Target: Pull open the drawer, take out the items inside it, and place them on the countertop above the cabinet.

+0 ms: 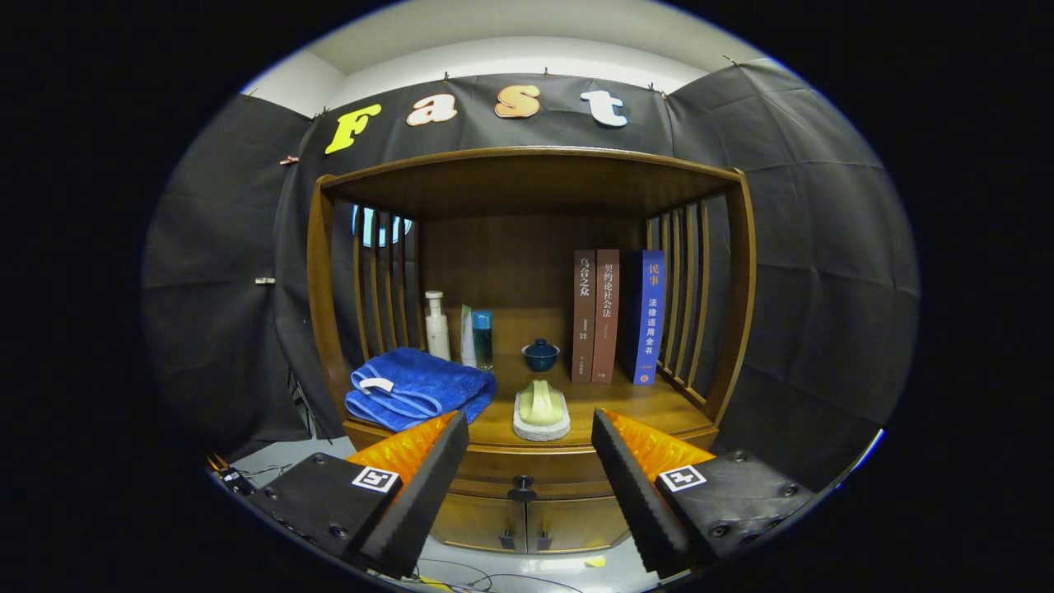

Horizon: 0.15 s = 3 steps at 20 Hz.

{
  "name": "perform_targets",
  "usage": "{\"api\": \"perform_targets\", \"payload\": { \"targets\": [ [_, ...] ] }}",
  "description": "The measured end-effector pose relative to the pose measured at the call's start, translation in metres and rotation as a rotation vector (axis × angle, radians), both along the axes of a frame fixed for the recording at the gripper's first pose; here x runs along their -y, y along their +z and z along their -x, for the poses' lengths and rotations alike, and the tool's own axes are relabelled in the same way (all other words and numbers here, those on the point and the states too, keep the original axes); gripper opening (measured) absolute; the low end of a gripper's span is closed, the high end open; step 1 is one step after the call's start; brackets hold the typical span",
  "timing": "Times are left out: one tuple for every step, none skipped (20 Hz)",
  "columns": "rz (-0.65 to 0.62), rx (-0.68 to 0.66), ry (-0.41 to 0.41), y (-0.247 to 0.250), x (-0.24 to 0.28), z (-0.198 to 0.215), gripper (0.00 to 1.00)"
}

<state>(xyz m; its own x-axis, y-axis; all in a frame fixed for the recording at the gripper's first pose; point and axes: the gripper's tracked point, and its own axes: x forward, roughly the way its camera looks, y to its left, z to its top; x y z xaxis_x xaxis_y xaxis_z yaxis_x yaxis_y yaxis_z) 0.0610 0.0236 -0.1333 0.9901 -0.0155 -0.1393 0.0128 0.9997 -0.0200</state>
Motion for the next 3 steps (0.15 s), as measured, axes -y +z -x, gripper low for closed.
{"api": "perform_targets", "payload": {
  "targets": [
    [0.002, -0.003, 0.001, -0.0005, -0.0002, -0.0002, 0.99],
    [0.003, -0.004, 0.002, -0.0009, -0.0004, -0.0002, 0.99],
    [0.003, -0.004, 0.003, -0.0013, -0.0006, 0.0, 0.99]
  ]
}}
